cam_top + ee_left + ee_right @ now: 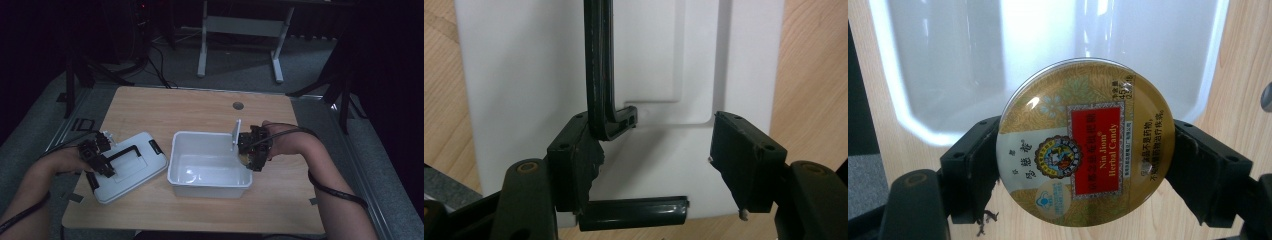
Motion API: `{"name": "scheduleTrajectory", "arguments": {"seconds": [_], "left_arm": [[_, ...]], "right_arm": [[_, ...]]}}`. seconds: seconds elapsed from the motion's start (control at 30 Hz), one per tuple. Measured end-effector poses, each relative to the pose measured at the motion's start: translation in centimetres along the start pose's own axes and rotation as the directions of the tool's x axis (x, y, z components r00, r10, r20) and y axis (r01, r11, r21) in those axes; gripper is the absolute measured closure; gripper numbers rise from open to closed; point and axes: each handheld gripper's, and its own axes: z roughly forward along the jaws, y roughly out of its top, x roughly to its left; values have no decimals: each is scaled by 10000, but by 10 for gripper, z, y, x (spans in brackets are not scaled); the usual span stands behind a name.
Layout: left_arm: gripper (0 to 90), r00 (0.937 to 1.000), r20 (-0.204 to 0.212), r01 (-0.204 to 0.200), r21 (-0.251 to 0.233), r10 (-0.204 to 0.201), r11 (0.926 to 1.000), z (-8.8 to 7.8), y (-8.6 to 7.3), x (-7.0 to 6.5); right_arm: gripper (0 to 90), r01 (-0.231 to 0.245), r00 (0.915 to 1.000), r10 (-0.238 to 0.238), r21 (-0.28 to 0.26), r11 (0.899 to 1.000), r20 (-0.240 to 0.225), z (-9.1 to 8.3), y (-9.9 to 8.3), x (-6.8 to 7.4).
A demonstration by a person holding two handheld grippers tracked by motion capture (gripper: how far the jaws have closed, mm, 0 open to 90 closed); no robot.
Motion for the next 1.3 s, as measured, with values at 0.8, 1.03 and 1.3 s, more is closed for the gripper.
{"name": "scheduleTrajectory", "arguments": {"seconds": [0.8, 1.03, 1.3], "left_arm": [[357, 10000, 37, 14, 72, -15, 10000, 2, -4, 1], [357, 10000, 51, 19, 58, -19, 10000, 4, -4, 1], [357, 10000, 92, 39, 56, -40, 10000, 5, -4, 1]], "right_arm": [[202, 336, 9978, -329, 109, 9994, -577, 52, 36, -1], [202, 347, 9961, -298, 581, 9977, -829, 71, 38, 2], [202, 555, 9955, -501, 659, 9963, -810, 82, 43, 3]]}}
